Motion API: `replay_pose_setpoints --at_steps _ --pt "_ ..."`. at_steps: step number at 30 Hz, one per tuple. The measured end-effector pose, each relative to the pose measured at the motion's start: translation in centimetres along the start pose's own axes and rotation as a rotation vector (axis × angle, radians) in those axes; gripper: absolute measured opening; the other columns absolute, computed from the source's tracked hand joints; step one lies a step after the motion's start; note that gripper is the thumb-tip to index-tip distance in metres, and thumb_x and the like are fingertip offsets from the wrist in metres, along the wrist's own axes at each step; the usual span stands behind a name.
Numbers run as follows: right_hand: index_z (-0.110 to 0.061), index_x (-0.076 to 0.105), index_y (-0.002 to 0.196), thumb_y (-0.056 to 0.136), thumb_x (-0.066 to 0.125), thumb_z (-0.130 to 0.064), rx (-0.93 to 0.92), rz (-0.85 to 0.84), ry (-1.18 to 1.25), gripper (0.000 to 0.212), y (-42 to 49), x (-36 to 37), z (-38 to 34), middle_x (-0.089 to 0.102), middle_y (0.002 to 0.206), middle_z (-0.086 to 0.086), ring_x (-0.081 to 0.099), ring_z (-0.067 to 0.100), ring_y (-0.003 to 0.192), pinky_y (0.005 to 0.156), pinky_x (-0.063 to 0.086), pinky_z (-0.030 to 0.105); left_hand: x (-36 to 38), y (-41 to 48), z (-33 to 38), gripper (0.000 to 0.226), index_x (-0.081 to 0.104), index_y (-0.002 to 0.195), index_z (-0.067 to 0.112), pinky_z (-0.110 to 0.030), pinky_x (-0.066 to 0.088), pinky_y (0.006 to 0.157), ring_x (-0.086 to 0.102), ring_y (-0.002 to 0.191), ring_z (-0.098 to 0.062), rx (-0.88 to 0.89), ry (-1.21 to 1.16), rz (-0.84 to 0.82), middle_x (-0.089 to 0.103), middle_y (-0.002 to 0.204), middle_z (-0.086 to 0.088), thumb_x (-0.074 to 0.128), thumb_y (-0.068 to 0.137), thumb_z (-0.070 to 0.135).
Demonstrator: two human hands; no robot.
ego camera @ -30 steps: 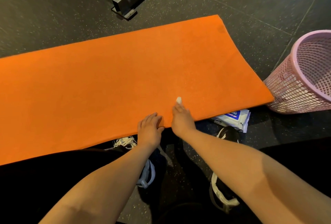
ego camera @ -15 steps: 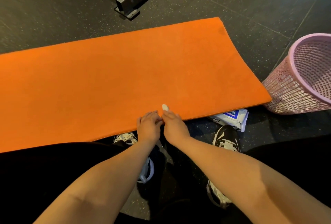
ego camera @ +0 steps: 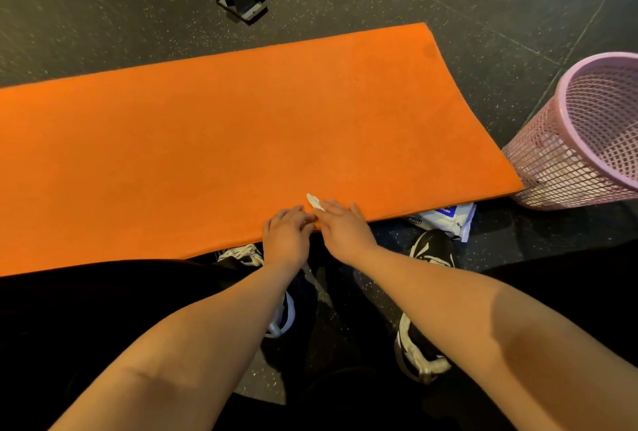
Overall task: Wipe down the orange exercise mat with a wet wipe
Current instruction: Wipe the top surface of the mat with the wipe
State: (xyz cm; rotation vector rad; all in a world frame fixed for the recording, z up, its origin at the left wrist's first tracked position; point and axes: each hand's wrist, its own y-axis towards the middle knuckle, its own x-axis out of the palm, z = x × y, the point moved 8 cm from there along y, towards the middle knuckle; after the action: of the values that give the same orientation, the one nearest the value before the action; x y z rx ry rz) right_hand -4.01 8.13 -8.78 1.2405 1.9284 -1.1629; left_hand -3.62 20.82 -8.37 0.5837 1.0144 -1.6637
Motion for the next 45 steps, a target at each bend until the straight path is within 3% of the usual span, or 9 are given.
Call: replay_pose_setpoints --at_steps 5,12,17,21,23,29,36,42,45 --pt "-0.018 0.034 0.157 0.109 0.032 -0.025 0.285 0.083 -0.004 0.049 1.1 -1.5 3.4 0.018 0.168 0.0 0.005 0.02 0.156 0.126 -0.002 0.05 0.4 0.5 -0.3 0.046 0.044 0.149 0.037 -0.045 0.009 0.118 0.02 0.147 -0.023 -0.009 0.081 -0.091 0.032 0.161 0.012 0.043 0.103 0.04" --pt "-0.02 0.029 0.159 0.108 0.031 -0.023 0.049 0.004 -0.044 0.051 1.9 0.1 1.4 0.014 0.169 -0.003 0.003 0.015 0.156 0.126 -0.003 0.049 0.9 1.9 0.2 0.051 0.032 0.152 0.044 -0.048 0.012 0.113 0.018 0.143 -0.026 -0.066 0.214 -0.175 0.016 0.166 0.01 0.031 0.104 0.03" --pt "-0.013 0.02 0.161 0.108 0.029 -0.024 0.353 0.044 -0.037 0.055 4.0 -2.0 4.6 0.005 0.17 0.002 -0.003 0.02 0.156 0.126 -0.003 0.047 0.4 3.7 0.5 0.051 0.028 0.152 0.044 -0.046 0.019 0.107 0.02 0.14 -0.028 -0.14 0.276 -0.211 0.009 0.167 0.009 0.029 0.102 0.034" --pt "-0.014 0.021 0.161 0.107 0.033 -0.018 0.063 -0.046 0.03 0.055 4.5 0.5 -0.5 0.007 0.17 0.001 0.001 0.018 0.156 0.127 0.0 0.042 0.2 5.1 0.9 0.05 0.028 0.154 0.041 -0.047 0.02 0.107 0.023 0.138 -0.027 -0.146 0.272 -0.189 0.013 0.167 0.01 0.026 0.104 0.037" --pt "-0.018 0.02 0.161 0.107 0.031 -0.021 0.041 -0.059 -0.045 0.056 5.2 0.3 0.4 0.005 0.17 -0.003 -0.001 0.015 0.156 0.126 -0.003 0.044 0.3 5.6 0.6 0.051 0.026 0.154 0.041 -0.047 0.017 0.11 0.02 0.141 -0.026 -0.142 0.283 -0.19 0.012 0.167 0.01 0.027 0.103 0.037" --pt "-0.013 0.011 0.162 0.105 0.03 -0.023 0.413 0.007 -0.029 0.061 8.3 -2.6 7.3 -0.005 0.17 0.0 -0.007 0.018 0.156 0.126 -0.003 0.044 1.0 6.3 -0.3 0.052 0.024 0.155 0.043 -0.048 0.008 0.113 0.008 0.146 -0.023 -0.143 0.244 -0.211 0.006 0.167 0.012 0.029 0.103 0.037" --pt "-0.018 0.029 0.159 0.105 0.034 -0.021 -0.03 -0.081 -0.004 0.054 8.2 0.4 0.7 0.018 0.168 -0.001 0.01 0.015 0.155 0.127 0.002 0.041 1.6 6.6 -1.0 0.056 0.02 0.157 0.042 -0.045 0.005 0.112 0.008 0.147 -0.02 -0.165 0.187 -0.184 0.006 0.167 0.014 0.03 0.103 0.033" --pt "-0.018 0.015 0.162 0.105 0.033 -0.022 0.311 0.036 -0.061 0.06 9.8 -2.4 6.6 0.004 0.17 -0.001 -0.003 0.016 0.156 0.126 -0.005 0.045 1.6 6.7 -0.8 0.052 0.022 0.156 0.04 -0.046 0.006 0.114 0.008 0.148 -0.02 -0.13 0.203 -0.173 0.007 0.167 0.015 0.031 0.105 0.035" --pt "-0.011 0.021 0.161 0.104 0.034 -0.02 0.202 0.013 0.012 0.059 9.0 -0.4 3.0 0.008 0.17 0.003 0.004 0.019 0.156 0.127 0.001 0.041 1.5 6.4 -1.2 0.052 0.025 0.157 0.037 -0.044 0.006 0.115 0.01 0.149 -0.019 -0.115 0.156 -0.145 0.011 0.167 0.013 0.032 0.105 0.032"
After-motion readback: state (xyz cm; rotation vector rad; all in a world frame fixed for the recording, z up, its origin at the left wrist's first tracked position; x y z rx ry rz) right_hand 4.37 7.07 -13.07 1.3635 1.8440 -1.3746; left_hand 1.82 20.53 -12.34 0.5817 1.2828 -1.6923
